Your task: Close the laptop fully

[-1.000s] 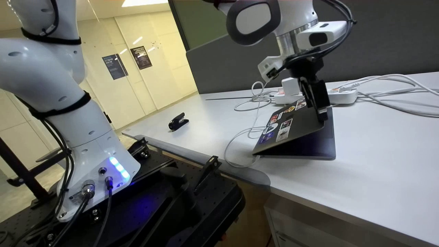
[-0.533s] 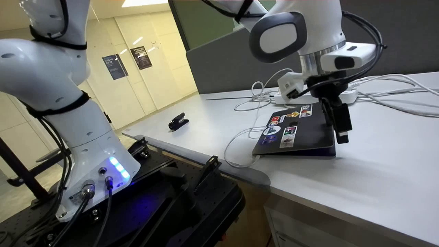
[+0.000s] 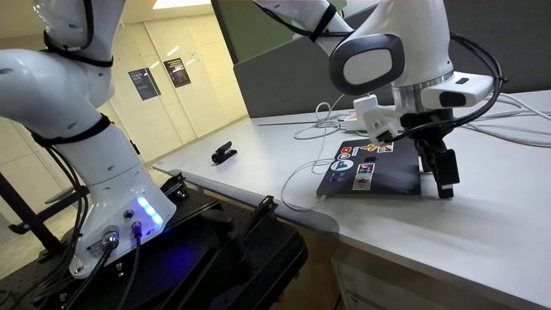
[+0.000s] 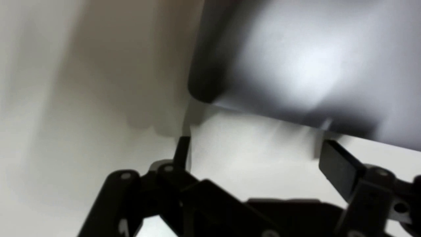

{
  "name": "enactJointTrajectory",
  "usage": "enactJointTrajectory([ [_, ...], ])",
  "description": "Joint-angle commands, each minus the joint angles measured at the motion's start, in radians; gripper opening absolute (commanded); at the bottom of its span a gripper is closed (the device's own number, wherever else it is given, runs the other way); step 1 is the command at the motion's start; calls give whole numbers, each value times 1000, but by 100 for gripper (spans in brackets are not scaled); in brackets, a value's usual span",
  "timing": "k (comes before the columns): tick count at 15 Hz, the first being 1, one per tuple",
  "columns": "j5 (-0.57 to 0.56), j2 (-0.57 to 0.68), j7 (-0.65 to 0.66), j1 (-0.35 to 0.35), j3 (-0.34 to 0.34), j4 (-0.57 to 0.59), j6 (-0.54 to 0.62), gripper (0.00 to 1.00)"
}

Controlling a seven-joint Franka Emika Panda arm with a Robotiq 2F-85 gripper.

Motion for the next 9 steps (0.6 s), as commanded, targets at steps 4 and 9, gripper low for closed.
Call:
enactJointTrajectory([
  [4,-14,-81,32,6,30,-33,-22,100],
  [9,-9,-316,-3,41,46,-190,-63,100],
])
